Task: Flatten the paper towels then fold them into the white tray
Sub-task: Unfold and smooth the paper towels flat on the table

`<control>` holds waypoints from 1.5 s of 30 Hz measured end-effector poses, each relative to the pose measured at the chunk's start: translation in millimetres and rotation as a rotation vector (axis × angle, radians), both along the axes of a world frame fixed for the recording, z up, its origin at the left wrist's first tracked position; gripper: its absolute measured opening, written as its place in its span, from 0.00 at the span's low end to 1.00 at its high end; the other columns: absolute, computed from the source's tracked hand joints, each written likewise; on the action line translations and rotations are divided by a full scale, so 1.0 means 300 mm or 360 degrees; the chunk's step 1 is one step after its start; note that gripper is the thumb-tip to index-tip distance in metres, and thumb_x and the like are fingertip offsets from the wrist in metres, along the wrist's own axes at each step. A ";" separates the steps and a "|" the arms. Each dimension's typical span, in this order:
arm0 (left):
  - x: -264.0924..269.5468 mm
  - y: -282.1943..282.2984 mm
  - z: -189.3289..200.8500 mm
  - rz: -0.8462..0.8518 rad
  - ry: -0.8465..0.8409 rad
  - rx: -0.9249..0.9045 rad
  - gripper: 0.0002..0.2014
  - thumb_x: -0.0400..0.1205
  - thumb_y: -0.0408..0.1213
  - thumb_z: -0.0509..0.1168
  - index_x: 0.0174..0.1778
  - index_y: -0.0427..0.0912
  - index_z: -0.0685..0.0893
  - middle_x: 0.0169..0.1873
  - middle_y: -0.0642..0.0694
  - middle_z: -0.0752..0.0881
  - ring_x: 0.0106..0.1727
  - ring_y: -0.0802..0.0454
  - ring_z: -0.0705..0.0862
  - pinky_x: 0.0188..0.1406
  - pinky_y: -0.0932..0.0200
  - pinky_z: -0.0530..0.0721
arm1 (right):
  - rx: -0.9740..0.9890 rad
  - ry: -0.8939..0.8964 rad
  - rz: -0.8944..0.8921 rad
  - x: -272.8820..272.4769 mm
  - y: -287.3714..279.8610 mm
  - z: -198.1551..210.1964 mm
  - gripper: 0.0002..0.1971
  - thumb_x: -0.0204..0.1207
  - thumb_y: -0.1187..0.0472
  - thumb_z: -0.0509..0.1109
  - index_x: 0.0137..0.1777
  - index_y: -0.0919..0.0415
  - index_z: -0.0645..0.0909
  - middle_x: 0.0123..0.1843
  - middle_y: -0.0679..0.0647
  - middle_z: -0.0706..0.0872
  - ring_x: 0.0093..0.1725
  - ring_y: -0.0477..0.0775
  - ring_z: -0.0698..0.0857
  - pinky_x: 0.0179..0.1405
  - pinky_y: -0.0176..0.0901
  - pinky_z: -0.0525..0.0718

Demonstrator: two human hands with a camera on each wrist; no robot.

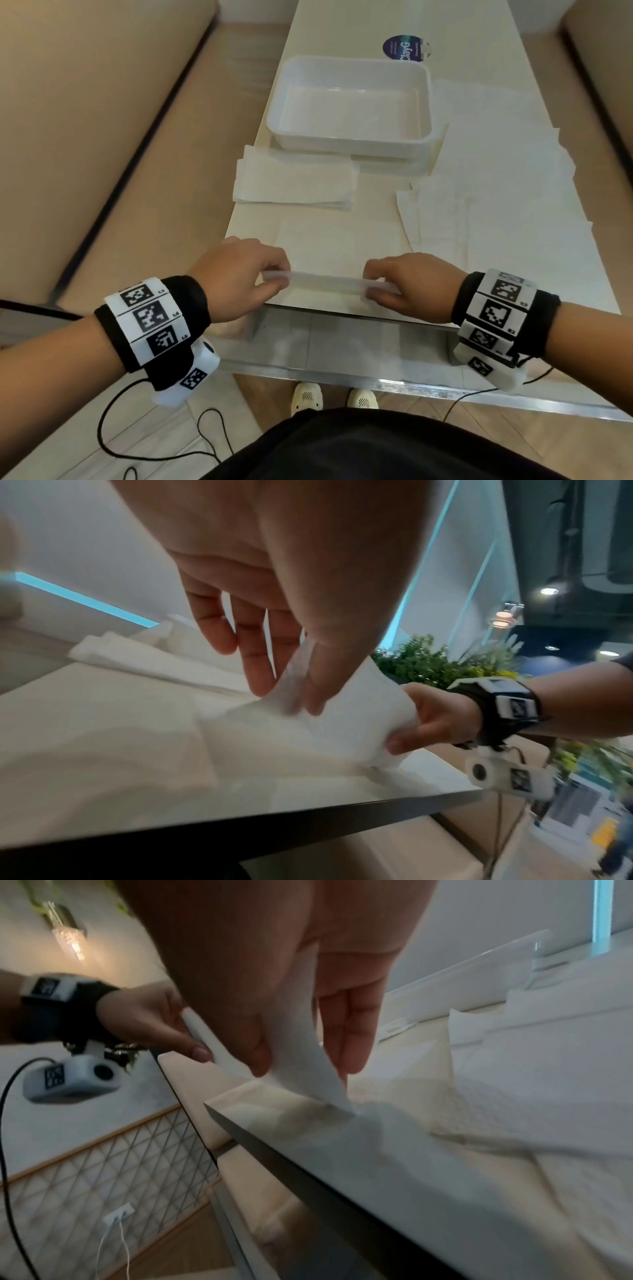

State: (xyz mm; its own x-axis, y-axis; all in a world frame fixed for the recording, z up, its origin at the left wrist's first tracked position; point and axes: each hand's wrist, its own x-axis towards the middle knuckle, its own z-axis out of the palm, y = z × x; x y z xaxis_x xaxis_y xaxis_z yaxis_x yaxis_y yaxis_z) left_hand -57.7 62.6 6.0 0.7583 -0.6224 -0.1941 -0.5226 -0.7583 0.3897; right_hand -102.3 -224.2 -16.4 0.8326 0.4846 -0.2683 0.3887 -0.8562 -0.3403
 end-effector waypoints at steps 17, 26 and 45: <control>0.117 -0.031 -0.075 0.0695 0.0404 -0.0373 0.37 0.76 0.46 0.74 0.74 0.52 0.58 0.46 0.48 0.84 0.42 0.51 0.87 0.48 0.51 0.85 | 0.0326 0.0045 -0.0786 0.193 -0.017 0.006 0.14 0.82 0.52 0.64 0.59 0.60 0.70 0.48 0.60 0.85 0.36 0.58 0.84 0.41 0.51 0.83; 0.126 -0.047 -0.114 0.0648 0.0310 -0.0207 0.39 0.79 0.36 0.70 0.81 0.46 0.54 0.36 0.48 0.83 0.38 0.52 0.83 0.44 0.56 0.81 | 0.0161 -0.0528 -0.0494 0.170 0.074 -0.001 0.30 0.74 0.55 0.72 0.75 0.58 0.68 0.72 0.57 0.73 0.67 0.61 0.72 0.65 0.53 0.74; 0.095 -0.088 -0.159 -0.0053 0.0146 0.0551 0.32 0.90 0.48 0.46 0.84 0.39 0.40 0.84 0.43 0.37 0.85 0.52 0.37 0.82 0.60 0.41 | -0.0262 -0.0005 -0.0302 0.158 0.098 -0.073 0.33 0.81 0.44 0.59 0.83 0.52 0.56 0.83 0.51 0.57 0.79 0.56 0.59 0.74 0.54 0.69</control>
State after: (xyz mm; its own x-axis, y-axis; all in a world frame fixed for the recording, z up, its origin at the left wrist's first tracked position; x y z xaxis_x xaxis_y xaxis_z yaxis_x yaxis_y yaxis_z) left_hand -29.2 36.2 -41.8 0.7084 -0.5319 -0.4640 -0.5241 -0.8367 0.1589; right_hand -54.9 -194.7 -38.3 0.9053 0.2699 -0.3280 0.2168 -0.9576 -0.1896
